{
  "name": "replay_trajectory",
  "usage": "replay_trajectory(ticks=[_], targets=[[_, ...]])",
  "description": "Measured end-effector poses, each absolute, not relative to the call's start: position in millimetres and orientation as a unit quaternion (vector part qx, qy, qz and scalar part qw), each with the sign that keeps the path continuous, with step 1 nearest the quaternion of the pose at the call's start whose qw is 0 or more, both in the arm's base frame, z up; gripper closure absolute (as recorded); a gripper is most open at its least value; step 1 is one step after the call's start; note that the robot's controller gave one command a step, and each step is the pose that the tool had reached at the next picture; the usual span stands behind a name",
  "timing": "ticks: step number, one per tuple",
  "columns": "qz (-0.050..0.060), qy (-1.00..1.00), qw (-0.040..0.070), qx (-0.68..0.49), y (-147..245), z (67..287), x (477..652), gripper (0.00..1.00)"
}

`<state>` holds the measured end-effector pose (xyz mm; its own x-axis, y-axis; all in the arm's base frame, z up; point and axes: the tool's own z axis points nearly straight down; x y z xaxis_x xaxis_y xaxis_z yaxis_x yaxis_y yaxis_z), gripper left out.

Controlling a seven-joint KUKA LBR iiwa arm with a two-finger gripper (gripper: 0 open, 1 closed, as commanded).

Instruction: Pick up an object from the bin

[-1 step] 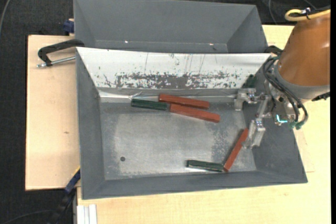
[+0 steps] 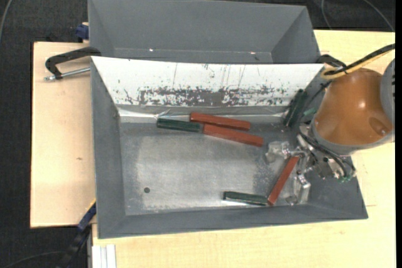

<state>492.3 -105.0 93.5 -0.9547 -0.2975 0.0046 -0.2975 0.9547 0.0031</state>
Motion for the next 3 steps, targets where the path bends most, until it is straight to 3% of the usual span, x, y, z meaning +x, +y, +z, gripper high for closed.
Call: replay_trajectory(ticks=[1,2,3], targets=[[-0.001,-0.941,0.000,0.338,-125.0,70.0,492.5,0.00],[-0.001,-0.941,-0.003,0.340,-122.5,71.2,494.1,1.00],[0.003,-0.945,-0.007,0.328,-116.4,265.5,520.4,1.00]])
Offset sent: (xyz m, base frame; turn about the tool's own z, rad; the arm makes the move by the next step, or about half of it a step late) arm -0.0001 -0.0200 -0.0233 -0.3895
